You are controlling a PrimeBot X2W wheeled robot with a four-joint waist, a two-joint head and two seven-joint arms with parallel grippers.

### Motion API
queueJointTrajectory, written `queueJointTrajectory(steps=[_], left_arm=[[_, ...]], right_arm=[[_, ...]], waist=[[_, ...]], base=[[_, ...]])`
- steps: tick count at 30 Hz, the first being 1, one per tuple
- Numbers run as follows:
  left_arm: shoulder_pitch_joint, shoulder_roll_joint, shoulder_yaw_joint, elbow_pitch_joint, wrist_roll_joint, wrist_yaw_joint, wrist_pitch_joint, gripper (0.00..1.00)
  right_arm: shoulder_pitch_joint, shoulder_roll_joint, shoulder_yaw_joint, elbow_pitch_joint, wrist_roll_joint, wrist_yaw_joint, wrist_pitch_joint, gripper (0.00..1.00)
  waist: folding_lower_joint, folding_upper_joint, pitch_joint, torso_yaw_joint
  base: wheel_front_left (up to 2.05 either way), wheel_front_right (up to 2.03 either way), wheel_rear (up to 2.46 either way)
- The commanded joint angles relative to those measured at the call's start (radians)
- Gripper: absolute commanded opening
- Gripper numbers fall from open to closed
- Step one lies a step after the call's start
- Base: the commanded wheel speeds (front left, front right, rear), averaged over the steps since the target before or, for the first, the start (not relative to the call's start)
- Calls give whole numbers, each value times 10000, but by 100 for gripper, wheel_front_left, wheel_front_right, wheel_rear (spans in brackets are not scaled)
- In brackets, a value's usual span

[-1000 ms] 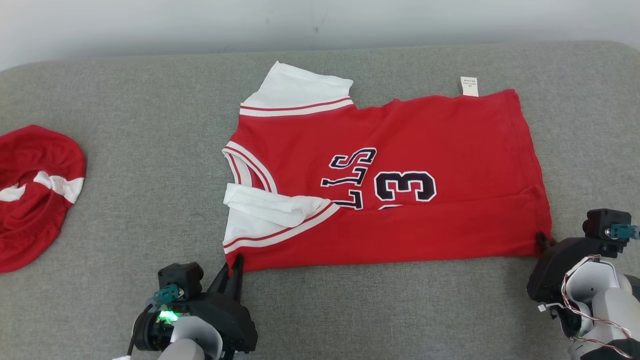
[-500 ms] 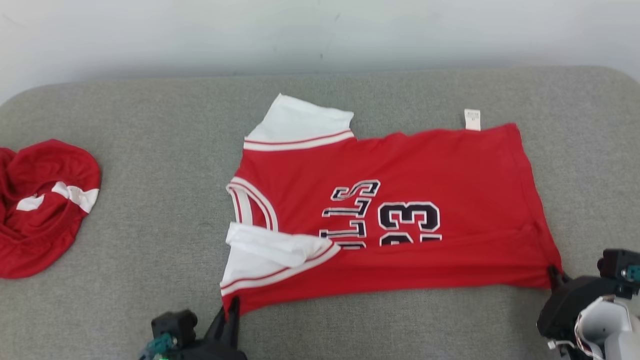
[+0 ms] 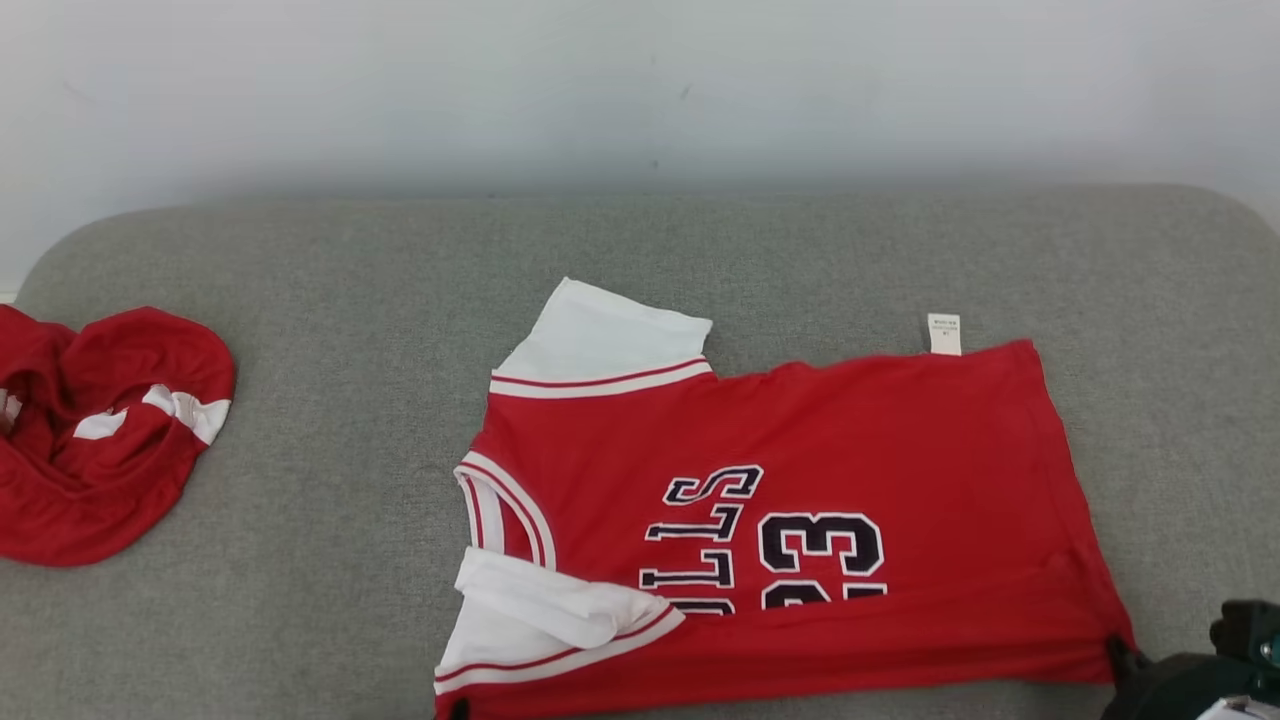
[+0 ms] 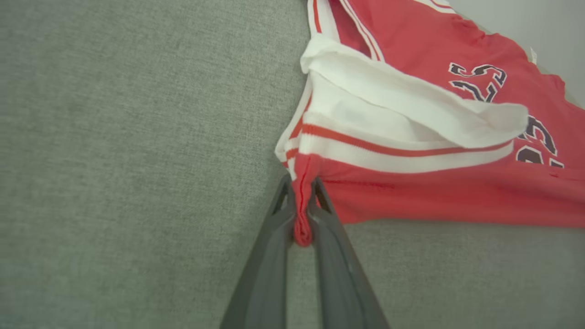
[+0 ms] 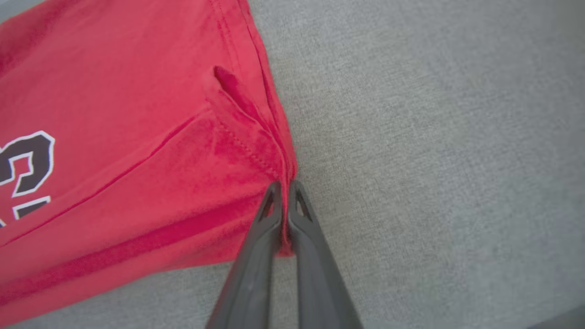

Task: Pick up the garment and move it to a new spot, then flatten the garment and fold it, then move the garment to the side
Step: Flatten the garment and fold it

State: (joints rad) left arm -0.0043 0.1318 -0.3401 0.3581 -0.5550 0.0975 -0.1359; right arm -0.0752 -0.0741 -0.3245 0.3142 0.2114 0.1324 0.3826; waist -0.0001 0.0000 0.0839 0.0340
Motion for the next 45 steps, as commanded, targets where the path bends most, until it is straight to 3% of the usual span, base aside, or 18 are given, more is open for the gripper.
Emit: queueJointTrajectory(steps=[1, 3, 4, 5, 6, 7, 16, 24, 33, 38, 45], left_arm=[[234, 147, 50, -110, -68, 111, 71, 0], [373, 167, 74, -232, -124, 210, 190, 0], [416, 175, 80, -291, -134, 242, 235, 25], [456, 190, 84, -347, -130, 300, 256, 90], [490, 206, 92, -410, -103, 334, 241, 100], [501, 209, 93, -463, -84, 373, 230, 100], [105, 496, 514, -1285, -180, 652, 125, 100], [-1552, 852, 530, -1345, -312, 358, 1133, 100], [-5237, 702, 204, 264, -299, -167, 2542, 100], [-6896, 741, 26, 1264, -156, -432, 3014, 100], [-8701, 937, -215, 2529, 132, -785, 3295, 100]], right_arm=[[255, 1, -141, -121, -5, -31, 63, 0], [431, 59, -210, -250, -143, -31, 176, 0], [497, 83, -238, -315, -184, -31, 210, 0], [568, 105, -262, -349, -266, -31, 279, 31], [613, 122, -277, -379, -298, -31, 329, 93], [624, 138, -283, -413, -318, -29, 369, 100], [257, 213, -517, -1135, -720, -28, 752, 100], [-1256, -445, -269, -1393, -661, -28, 1672, 100], [-4672, -1092, 949, 301, -631, -28, 2461, 100], [-6082, -1386, 1862, 1370, -606, -28, 2327, 100], [-7542, -1255, 2750, 2578, -440, -28, 1842, 100]], waist=[[1, 0, -15, 4], [1, 0, -23, -10], [1, 0, -31, -22], [1, 0, -37, -32], [1, 0, -43, -44], [1, 0, -49, -56], [1, 0, 27, -72], [1, 0, 603, -177], [1, 0, 1960, -518], [1, 0, 2596, -774], [1, 0, 3353, -1307]], base=[[0, 0, 0], [0, 0, 0], [0, 0, 0], [0, 0, 0], [0, 0, 0], [0, 0, 0], [0, 0, 0], [0, 0, 0], [0, 0, 0], [0, 0, 0], [0, 0, 0]])
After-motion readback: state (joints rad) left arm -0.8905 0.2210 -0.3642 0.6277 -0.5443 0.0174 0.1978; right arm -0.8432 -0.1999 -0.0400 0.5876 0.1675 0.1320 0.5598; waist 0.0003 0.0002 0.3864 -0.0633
